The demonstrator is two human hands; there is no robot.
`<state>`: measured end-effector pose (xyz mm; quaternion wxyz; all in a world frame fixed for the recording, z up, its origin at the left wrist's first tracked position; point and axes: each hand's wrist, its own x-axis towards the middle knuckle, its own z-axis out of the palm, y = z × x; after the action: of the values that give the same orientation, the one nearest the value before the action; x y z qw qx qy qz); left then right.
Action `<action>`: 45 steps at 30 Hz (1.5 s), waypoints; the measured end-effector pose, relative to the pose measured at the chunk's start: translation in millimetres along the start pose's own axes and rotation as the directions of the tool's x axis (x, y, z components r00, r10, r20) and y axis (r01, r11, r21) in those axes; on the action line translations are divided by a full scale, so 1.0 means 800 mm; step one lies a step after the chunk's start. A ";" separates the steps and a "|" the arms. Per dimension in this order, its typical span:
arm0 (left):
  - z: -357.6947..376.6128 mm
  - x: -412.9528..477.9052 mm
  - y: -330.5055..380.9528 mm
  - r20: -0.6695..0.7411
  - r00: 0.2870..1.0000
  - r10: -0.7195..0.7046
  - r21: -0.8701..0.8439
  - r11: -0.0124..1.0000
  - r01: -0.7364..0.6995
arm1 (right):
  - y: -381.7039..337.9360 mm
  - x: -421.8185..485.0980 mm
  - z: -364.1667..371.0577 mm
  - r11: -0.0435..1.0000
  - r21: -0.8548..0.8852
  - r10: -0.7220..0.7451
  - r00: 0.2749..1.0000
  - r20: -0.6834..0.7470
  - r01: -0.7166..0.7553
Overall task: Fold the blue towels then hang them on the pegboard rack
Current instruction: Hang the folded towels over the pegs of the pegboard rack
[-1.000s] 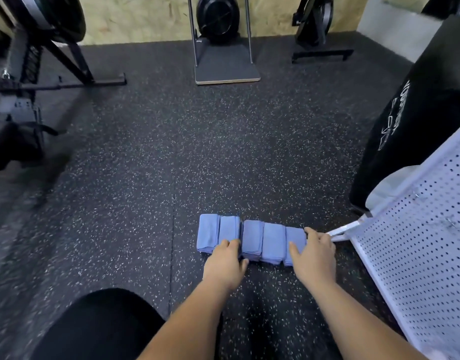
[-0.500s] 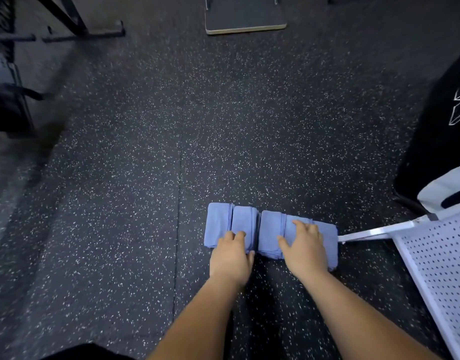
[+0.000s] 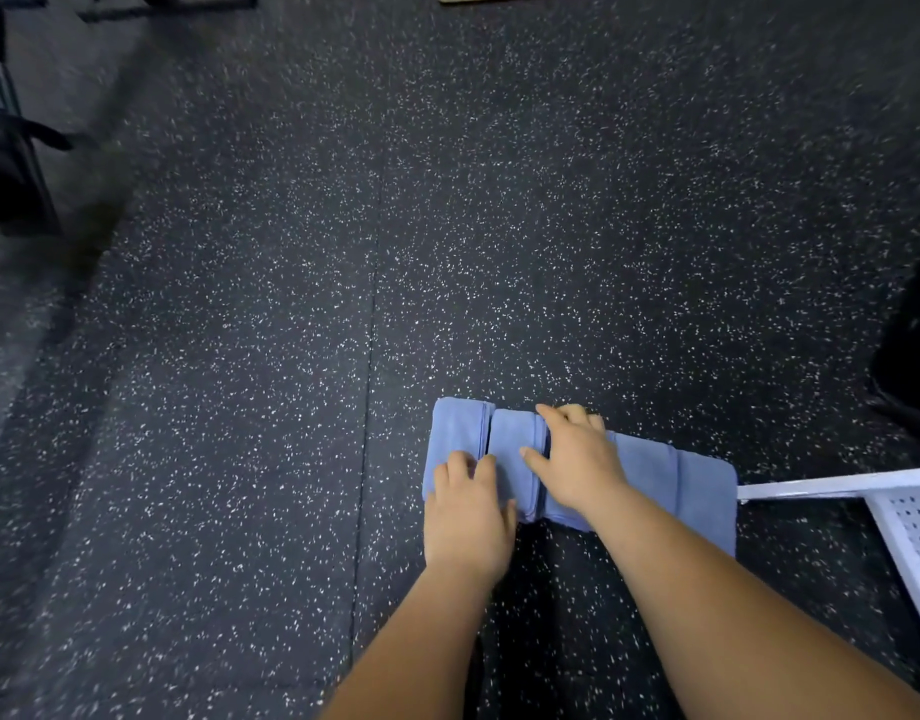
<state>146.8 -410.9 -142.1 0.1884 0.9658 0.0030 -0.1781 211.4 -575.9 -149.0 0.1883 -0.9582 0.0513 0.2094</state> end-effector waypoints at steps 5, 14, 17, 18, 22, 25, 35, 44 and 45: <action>0.006 0.001 -0.008 0.023 1.000 0.019 -0.045 0.999 -0.018 | -0.001 0.012 0.007 1.000 -0.009 0.013 1.000 0.010 -0.013; 0.005 -0.002 -0.007 0.025 0.999 0.038 -0.077 0.996 -0.036 | -0.002 -0.003 -0.002 0.969 0.240 0.057 0.998 0.024 -0.062; -0.003 -0.008 0.002 0.003 0.999 0.037 -0.102 0.994 -0.036 | -0.005 -0.019 -0.010 0.903 0.420 0.103 0.995 -0.002 -0.093; -0.007 -0.012 0.007 -0.005 0.999 0.042 -0.121 0.992 -0.042 | -0.007 -0.028 -0.016 0.878 0.469 0.119 0.993 -0.018 -0.097; -0.032 -0.036 0.033 -0.068 0.994 0.087 -0.239 0.966 -0.101 | -0.010 -0.073 -0.049 0.783 0.617 0.169 0.982 -0.080 -0.084; -0.058 -0.057 0.061 -0.083 0.985 0.149 -0.327 0.930 -0.168 | -0.008 -0.113 -0.087 0.746 0.665 0.174 0.976 -0.134 -0.041; -0.149 -0.155 0.168 -0.108 0.916 0.385 -0.332 0.855 -0.398 | 0.026 -0.280 -0.221 0.685 0.724 0.125 0.968 -0.219 0.075; -0.198 -0.233 0.243 -0.198 0.850 0.489 -0.327 0.784 -0.527 | 0.057 -0.409 -0.292 0.698 0.695 0.140 0.920 -0.365 0.169; -0.203 -0.242 0.251 -0.204 0.843 0.497 -0.323 0.779 -0.538 | 0.062 -0.419 -0.297 0.695 0.696 0.147 0.912 -0.383 0.180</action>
<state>35.9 -526.8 138.0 0.4071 0.8845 -0.2191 -0.0633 -10.8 -705.7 175.1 0.5340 -0.8298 0.1584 -0.0348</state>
